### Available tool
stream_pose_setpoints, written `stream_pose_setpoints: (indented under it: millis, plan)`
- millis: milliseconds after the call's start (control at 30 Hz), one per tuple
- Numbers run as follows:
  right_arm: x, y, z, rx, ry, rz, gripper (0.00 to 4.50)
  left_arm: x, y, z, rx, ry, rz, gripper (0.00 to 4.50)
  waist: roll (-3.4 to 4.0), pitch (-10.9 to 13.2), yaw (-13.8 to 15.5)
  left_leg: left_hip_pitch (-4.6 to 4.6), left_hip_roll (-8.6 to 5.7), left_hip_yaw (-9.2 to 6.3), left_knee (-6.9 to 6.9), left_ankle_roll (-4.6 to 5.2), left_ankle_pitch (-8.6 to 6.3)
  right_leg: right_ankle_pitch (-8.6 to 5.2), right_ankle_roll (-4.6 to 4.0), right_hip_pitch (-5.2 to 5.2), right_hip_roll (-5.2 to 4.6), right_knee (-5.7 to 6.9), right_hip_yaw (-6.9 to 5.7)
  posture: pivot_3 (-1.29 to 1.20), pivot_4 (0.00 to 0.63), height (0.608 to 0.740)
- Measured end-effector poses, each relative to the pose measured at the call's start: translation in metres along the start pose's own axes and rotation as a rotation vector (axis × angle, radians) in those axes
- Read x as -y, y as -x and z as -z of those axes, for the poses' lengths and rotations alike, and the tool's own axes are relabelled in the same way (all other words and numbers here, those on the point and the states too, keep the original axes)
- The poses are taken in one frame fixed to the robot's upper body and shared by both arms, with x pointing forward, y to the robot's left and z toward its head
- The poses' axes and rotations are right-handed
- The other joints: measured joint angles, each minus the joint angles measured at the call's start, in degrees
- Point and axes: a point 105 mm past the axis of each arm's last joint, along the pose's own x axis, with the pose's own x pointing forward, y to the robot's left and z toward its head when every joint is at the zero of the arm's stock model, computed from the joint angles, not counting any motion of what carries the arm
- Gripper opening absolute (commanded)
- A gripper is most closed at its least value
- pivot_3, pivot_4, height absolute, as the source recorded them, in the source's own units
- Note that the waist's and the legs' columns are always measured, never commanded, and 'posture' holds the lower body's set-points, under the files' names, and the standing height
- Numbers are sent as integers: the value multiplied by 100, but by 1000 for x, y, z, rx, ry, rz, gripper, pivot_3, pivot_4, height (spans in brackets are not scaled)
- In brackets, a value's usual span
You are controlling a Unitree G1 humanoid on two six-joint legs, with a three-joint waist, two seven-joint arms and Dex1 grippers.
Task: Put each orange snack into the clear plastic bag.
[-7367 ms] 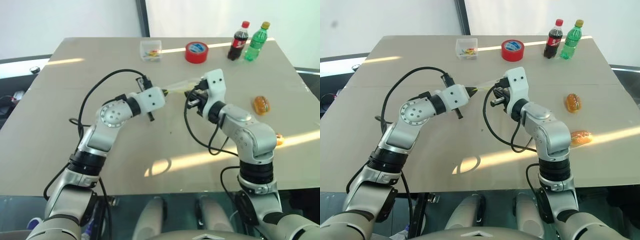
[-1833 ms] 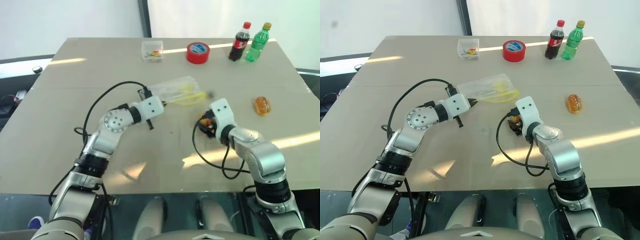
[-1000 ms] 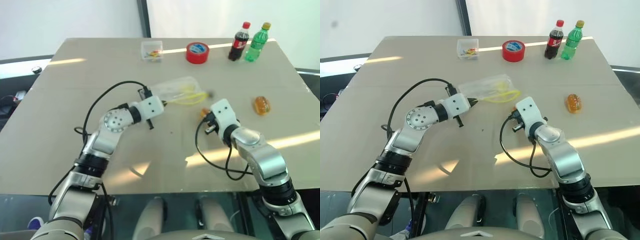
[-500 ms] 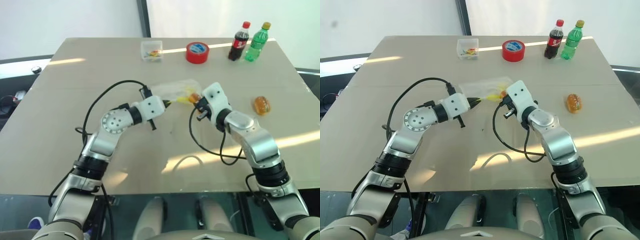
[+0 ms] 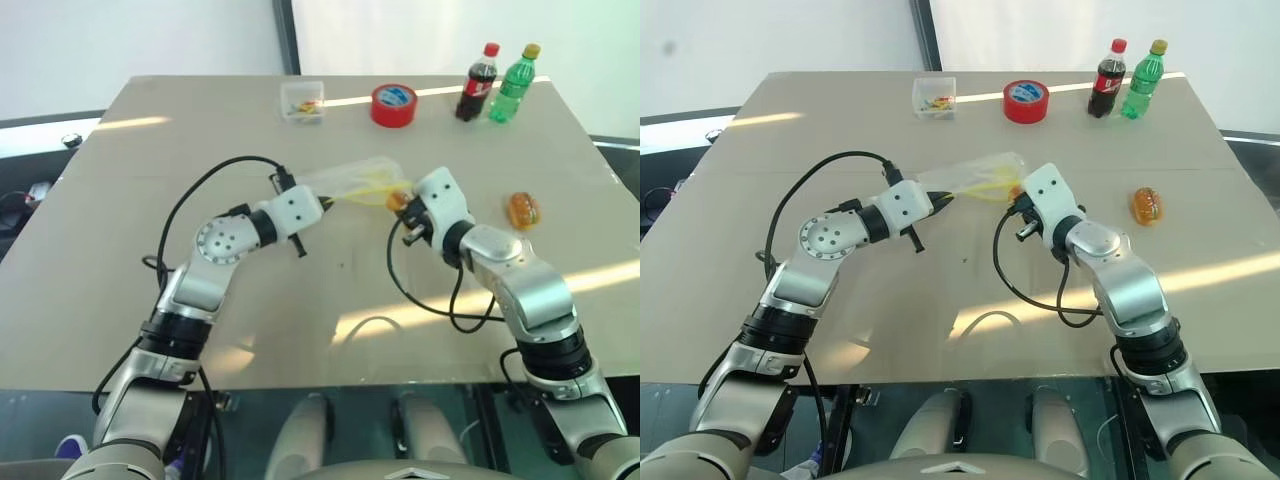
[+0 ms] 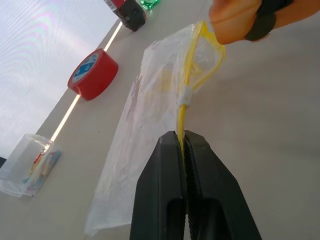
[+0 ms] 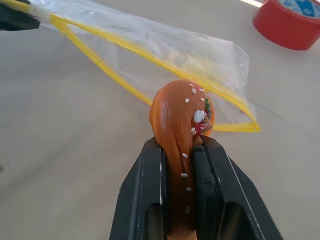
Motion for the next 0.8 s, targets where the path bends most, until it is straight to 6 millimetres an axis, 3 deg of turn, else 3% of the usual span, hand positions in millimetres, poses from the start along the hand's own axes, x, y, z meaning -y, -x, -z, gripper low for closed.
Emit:
stream_pose_setpoints:
  millis: [233,433,667,800]
  plan:
    - [-2,-14,1,10,-8,-17,525,12,4,-10,59,-22,58,0,0,0,-7,1,0,2,0,0,0,0,0,0,0,1,1,0,150,740]
    - [-6,-25,-11,83,85,-53,525,29,15,-11,100,-64,174,0,1,0,-5,2,2,4,-2,-1,0,0,0,-1,0,-1,1,0,150,740]
    - [-14,-28,-20,186,199,-120,525,33,27,6,53,-97,230,0,1,0,-3,2,2,3,-1,0,0,0,0,-1,1,-2,1,0,150,740]
    - [-11,-26,-30,257,76,-142,525,33,30,13,30,-94,248,0,1,0,-3,1,3,2,-2,0,0,0,0,-1,2,-2,1,0,150,740]
